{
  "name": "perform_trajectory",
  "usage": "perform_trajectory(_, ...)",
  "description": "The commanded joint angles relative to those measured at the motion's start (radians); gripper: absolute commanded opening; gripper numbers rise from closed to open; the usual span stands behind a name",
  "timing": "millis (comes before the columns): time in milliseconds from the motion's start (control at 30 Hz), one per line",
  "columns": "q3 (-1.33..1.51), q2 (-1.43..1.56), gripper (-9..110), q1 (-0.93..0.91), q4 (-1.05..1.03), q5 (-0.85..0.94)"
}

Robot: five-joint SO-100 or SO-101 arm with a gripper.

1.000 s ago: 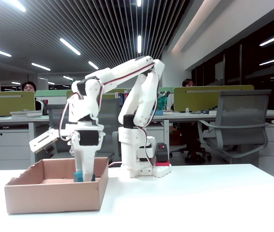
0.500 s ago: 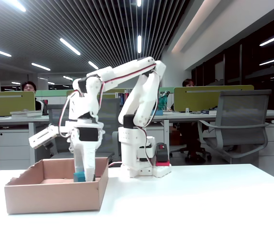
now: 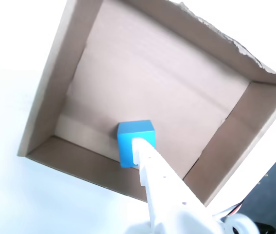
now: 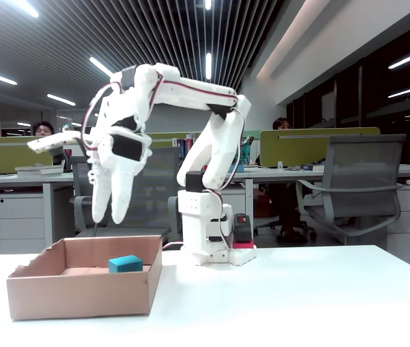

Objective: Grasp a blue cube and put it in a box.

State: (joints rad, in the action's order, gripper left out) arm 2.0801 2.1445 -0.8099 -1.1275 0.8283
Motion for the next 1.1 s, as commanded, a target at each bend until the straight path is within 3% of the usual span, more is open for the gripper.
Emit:
perform_trajectory(0,-0.080,0.048,35,0.031,-0.029,-0.002)
perform_trajectory(600,-0.110,0.241,25,0.327,-0.135,-0.009)
perform_trajectory(1067,0.089,0.419,20,0.594,-0.137,-0.038)
